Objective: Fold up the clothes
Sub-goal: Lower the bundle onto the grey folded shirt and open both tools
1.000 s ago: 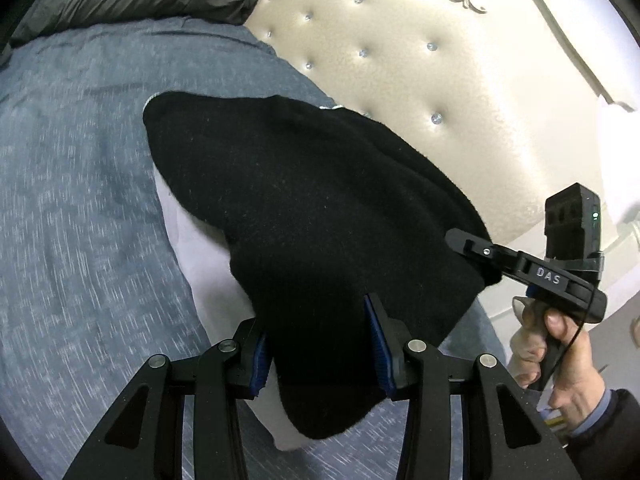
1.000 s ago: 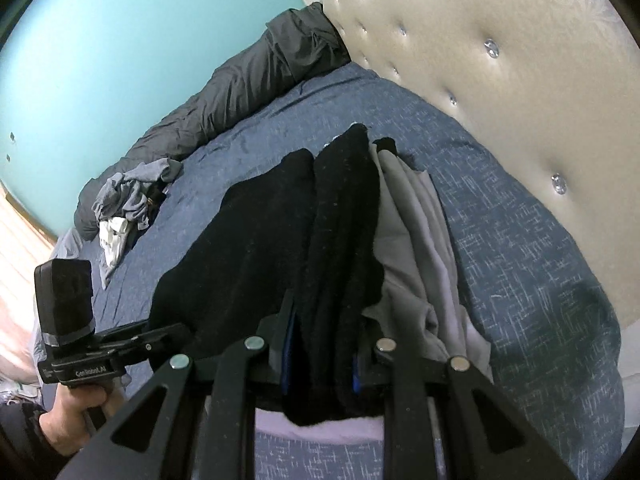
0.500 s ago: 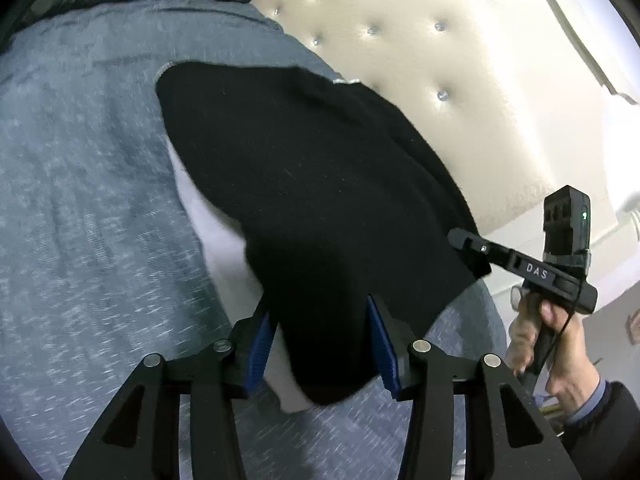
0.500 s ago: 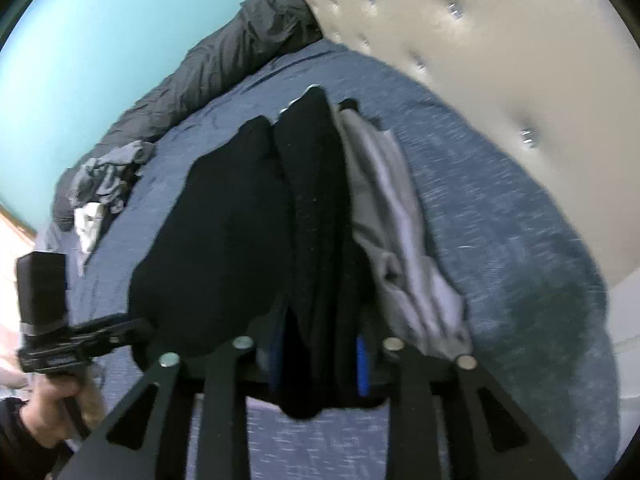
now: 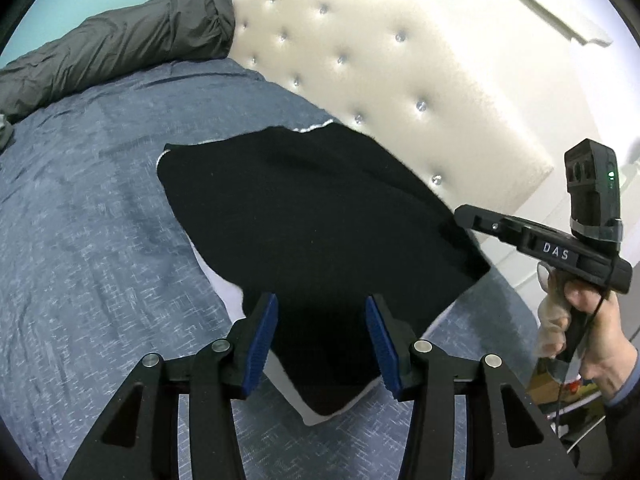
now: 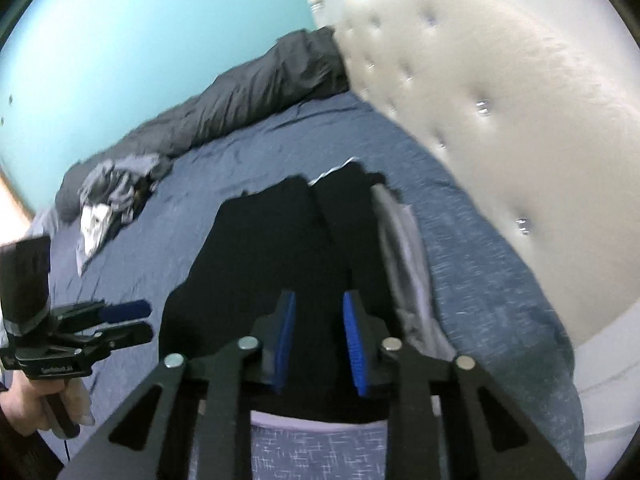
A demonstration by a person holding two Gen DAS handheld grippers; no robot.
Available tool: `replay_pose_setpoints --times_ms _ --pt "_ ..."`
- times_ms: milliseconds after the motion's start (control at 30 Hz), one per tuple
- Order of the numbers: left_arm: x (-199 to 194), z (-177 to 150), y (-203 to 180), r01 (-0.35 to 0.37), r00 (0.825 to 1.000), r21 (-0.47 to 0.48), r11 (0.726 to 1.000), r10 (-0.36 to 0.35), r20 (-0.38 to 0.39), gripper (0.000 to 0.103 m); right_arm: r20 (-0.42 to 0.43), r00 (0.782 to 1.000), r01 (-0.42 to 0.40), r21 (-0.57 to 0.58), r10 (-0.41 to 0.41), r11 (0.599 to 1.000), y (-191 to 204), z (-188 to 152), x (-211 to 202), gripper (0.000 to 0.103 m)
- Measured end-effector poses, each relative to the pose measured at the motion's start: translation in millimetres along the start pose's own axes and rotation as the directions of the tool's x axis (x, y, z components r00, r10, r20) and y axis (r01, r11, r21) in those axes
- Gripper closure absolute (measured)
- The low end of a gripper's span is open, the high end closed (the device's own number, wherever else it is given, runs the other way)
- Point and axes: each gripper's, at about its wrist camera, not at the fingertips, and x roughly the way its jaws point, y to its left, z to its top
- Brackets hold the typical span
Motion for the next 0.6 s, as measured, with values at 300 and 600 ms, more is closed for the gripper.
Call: replay_pose_setpoints --times_ms 300,600 --pt "37 -25 12 -0.037 0.998 -0.011 0.999 0.036 -0.057 0.052 -0.053 0.998 0.019 0.017 -0.018 1.000 -17 -34 36 0.103" --pt "44 -26 15 -0.043 0.997 -0.023 0.999 0.041 -0.063 0.051 -0.020 1.000 0.013 0.084 -0.011 0.996 -23 -52 43 0.103"
